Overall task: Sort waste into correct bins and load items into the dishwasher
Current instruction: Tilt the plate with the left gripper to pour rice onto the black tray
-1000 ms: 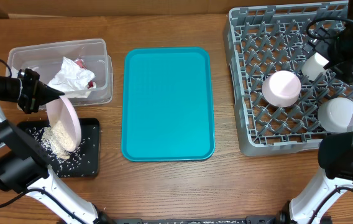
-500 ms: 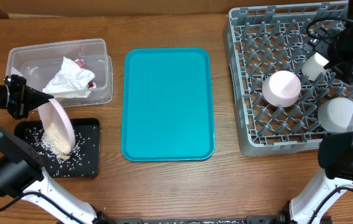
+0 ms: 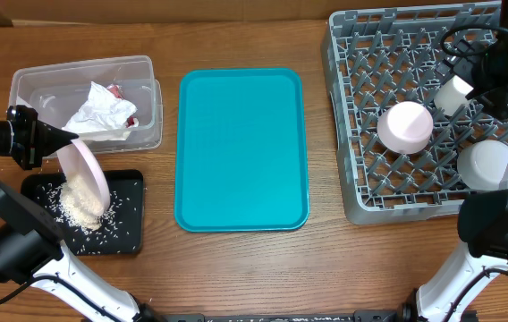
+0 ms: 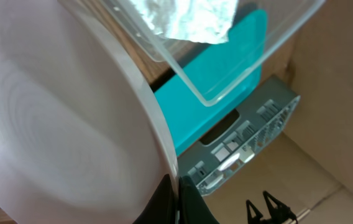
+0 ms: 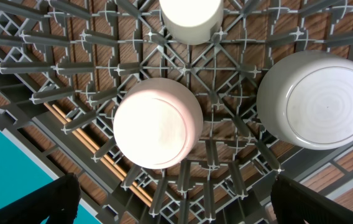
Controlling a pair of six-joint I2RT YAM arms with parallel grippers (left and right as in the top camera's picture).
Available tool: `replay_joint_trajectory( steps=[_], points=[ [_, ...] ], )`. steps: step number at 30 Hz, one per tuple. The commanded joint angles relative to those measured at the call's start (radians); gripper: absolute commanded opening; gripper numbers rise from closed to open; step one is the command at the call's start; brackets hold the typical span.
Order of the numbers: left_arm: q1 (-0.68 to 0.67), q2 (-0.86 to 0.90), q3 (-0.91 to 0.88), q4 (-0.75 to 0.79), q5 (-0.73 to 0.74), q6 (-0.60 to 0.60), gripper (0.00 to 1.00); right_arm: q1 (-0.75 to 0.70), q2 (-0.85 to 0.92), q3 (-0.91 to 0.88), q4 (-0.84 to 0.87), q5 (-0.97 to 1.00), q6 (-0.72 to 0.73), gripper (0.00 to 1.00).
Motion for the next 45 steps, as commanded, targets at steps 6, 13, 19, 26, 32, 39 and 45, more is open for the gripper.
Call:
replay_joint_trajectory(
  steps=[6,13,19,26,32,39,45],
  points=[
    [0.006,-0.029,-0.012,-0.011,0.087,0.082,0.05,-0.002,-0.015,0.029,0.003,0.003,0.002,1.00],
    [0.055,-0.029,-0.056,0.020,0.088,0.082,0.04,-0.002,-0.015,0.029,0.003,0.003,0.002,1.00],
    [0.105,-0.029,-0.088,0.024,0.082,0.098,0.04,-0.002,-0.015,0.029,0.003,0.003,0.002,1.00],
    [0.116,-0.029,-0.121,0.008,0.095,0.124,0.04,-0.002,-0.015,0.029,0.003,0.003,0.002,1.00],
    [0.121,-0.029,-0.121,-0.011,0.195,0.162,0.04,-0.002,-0.015,0.029,0.003,0.003,0.002,1.00],
    [0.132,-0.029,-0.121,-0.011,0.235,0.181,0.04,-0.002,-0.015,0.029,0.003,0.003,0.002,1.00],
    [0.134,-0.035,-0.128,-0.011,0.235,0.188,0.04,-0.002,-0.015,0.029,0.003,0.003,0.002,1.00]
  ],
)
